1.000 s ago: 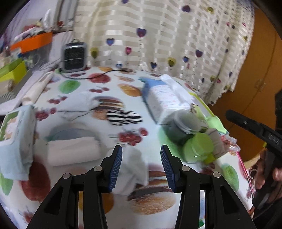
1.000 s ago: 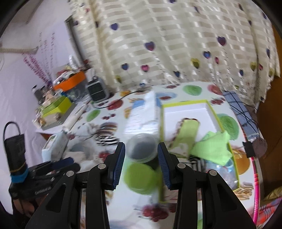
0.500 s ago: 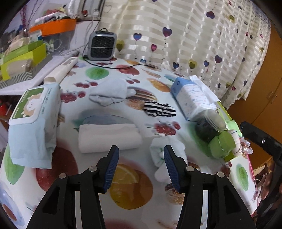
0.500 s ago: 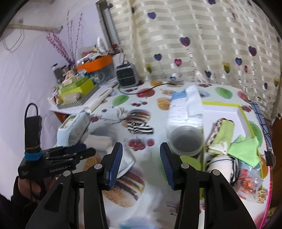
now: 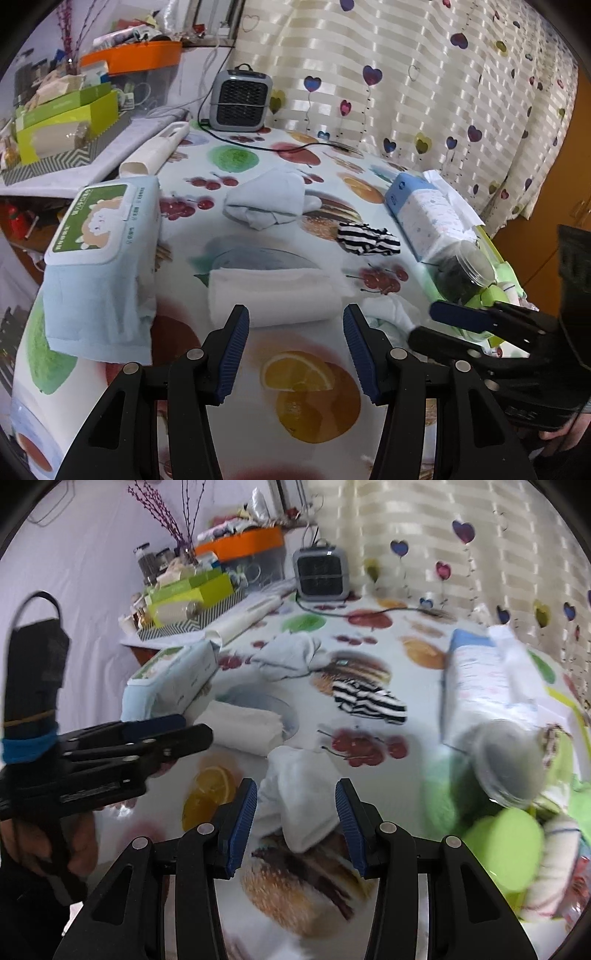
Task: Organize soft objects
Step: 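Grasp the white cloth with the right tool while the left tool grasps the striped sock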
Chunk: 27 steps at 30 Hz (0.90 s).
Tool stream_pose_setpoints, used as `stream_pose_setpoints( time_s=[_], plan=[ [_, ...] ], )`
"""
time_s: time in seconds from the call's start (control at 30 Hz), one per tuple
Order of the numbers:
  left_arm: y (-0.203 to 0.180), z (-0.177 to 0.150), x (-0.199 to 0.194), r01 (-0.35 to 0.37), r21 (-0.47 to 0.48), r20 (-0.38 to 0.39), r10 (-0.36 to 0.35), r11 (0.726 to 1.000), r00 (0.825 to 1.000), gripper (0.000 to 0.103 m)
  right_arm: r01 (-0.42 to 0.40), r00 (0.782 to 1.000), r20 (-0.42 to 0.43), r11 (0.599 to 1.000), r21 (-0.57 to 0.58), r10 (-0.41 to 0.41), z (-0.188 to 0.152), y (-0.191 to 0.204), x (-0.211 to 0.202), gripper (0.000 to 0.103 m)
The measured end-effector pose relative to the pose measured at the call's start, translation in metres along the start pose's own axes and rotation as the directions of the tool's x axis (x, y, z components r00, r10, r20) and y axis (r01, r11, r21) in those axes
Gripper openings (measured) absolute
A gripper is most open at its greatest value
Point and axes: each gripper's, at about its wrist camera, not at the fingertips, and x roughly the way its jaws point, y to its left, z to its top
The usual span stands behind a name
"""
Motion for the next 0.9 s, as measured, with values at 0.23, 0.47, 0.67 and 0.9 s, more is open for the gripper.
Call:
stream_pose_setpoints(
  time_s=[0.23, 0.47, 0.67, 0.9],
  plan=[
    [0.005, 0.002, 0.004, 0.0, -0.005, -0.003, 0.0, 1.0, 1.0, 0.053, 0.041, 0.998, -0.051, 0.999, 0.005, -0.041, 0.003, -0.001, 0.025, 0.046],
    [0.003, 0.006, 0.011, 0.012, 0.0, -0.008, -0.012, 1.0, 1.0, 0.053, 0.078, 0.994, -0.076, 0.996, -0.034, -0.08, -0.001, 0.004, 0.031, 0.047],
    [-0.006, 0.013, 0.013, 0.033, 0.013, 0.0, -0.033, 0.999, 0.999, 0.053, 0.077, 0.996, -0.046, 0.997, -0.015, -0.077, -0.002, -0.001, 0.021, 0.026],
    [-0.021, 0.024, 0.023, 0.055, 0.044, -0.006, -0.055, 0.998, 0.998, 0.053, 0.075, 0.995, 0.063, 0.997, 0.019, -0.076, 0.007, -0.009, -0.017, 0.026]
  ],
)
